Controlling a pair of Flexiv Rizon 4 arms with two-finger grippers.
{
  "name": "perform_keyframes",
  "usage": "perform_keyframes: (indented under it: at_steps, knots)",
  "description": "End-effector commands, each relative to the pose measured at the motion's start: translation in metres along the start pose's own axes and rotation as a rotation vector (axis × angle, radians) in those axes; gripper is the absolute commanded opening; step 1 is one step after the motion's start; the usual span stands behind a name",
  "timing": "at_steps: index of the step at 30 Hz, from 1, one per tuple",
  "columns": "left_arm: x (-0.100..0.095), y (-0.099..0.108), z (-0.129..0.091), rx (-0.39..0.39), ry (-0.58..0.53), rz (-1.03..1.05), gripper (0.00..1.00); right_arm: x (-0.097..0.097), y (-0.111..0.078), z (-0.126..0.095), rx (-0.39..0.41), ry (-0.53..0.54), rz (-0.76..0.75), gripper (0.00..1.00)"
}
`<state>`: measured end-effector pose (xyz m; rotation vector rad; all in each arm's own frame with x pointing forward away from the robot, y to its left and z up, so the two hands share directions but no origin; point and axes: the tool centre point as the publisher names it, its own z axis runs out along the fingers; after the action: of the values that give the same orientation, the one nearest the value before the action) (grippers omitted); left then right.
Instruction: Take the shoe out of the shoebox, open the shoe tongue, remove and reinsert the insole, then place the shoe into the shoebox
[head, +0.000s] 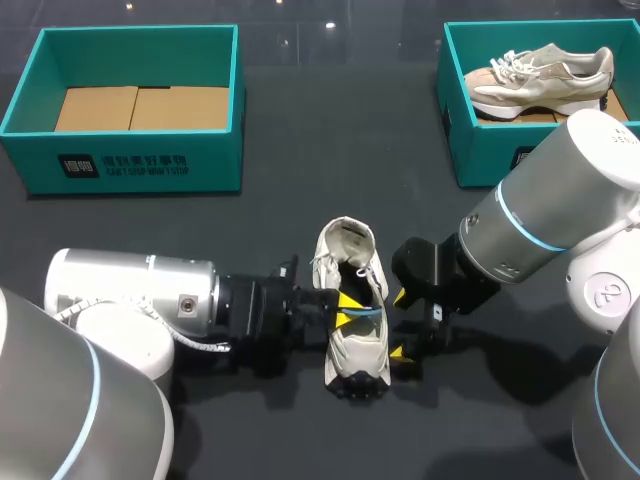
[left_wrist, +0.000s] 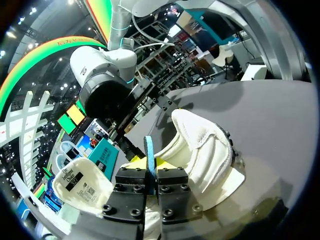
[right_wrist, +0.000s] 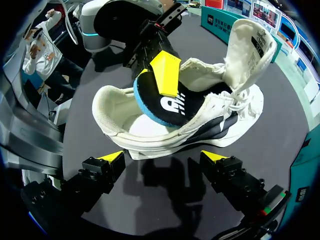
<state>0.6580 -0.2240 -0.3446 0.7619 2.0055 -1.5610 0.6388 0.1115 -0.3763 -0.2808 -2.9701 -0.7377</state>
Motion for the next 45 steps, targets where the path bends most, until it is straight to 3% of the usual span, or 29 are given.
perform_keyframes:
  at_steps: [1, 2, 3, 5, 11, 13, 14, 15, 28, 33, 34, 36, 37, 45]
  knots:
    - [0.003, -0.005, -0.001, 0.019, -0.009, -0.055, 0.04, 0.001, 0.000, 0.001, 0.001, -0.002, 0.001, 1.00]
    - [0.003, -0.008, -0.001, 0.027, -0.008, -0.063, 0.25, 0.001, 0.000, 0.001, 0.001, -0.002, 0.001, 1.00]
    - [0.003, -0.011, -0.001, 0.037, -0.006, -0.076, 0.36, 0.001, 0.000, 0.001, 0.001, -0.002, 0.001, 1.00]
    - [0.004, -0.018, -0.001, 0.060, -0.006, -0.107, 0.42, 0.001, 0.000, 0.001, 0.001, -0.002, 0.001, 1.00]
    - [0.005, -0.034, 0.001, 0.088, 0.004, -0.127, 0.38, 0.001, 0.000, 0.001, 0.001, -0.002, 0.001, 1.00]
    - [0.005, -0.035, 0.003, 0.098, 0.012, -0.127, 0.23, 0.001, 0.000, 0.001, 0.001, -0.002, 0.001, 1.00]
    - [0.006, -0.036, 0.005, 0.107, 0.021, -0.133, 0.07, 0.001, 0.000, 0.001, 0.001, -0.002, 0.001, 1.00]
    - [0.007, -0.036, 0.006, 0.110, 0.026, -0.135, 0.00, 0.001, 0.000, 0.001, 0.001, -0.002, 0.001, 1.00]
    - [0.010, -0.001, 0.007, -0.006, 0.054, -0.061, 0.00, 0.001, 0.000, 0.001, 0.001, -0.002, 0.001, 1.00]
    - [0.006, -0.005, 0.002, 0.030, 0.041, -0.140, 0.00, 0.001, 0.000, 0.001, 0.001, -0.002, 0.001, 1.00]
    - [0.005, -0.008, 0.000, 0.040, 0.041, -0.153, 0.04, 0.001, 0.000, 0.001, 0.001, -0.002, 0.001, 1.00]
    - [0.003, -0.015, -0.003, 0.062, 0.039, -0.186, 0.34, 0.001, 0.000, 0.001, 0.001, -0.002, 0.001, 1.00]
    - [0.001, -0.018, -0.005, 0.066, 0.038, -0.189, 0.38, 0.001, 0.000, 0.001, 0.001, -0.002, 0.001, 1.00]
    - [-0.004, -0.038, -0.017, 0.075, 0.081, -0.221, 0.41, 0.001, 0.000, 0.001, 0.001, -0.002, 0.001, 1.00]
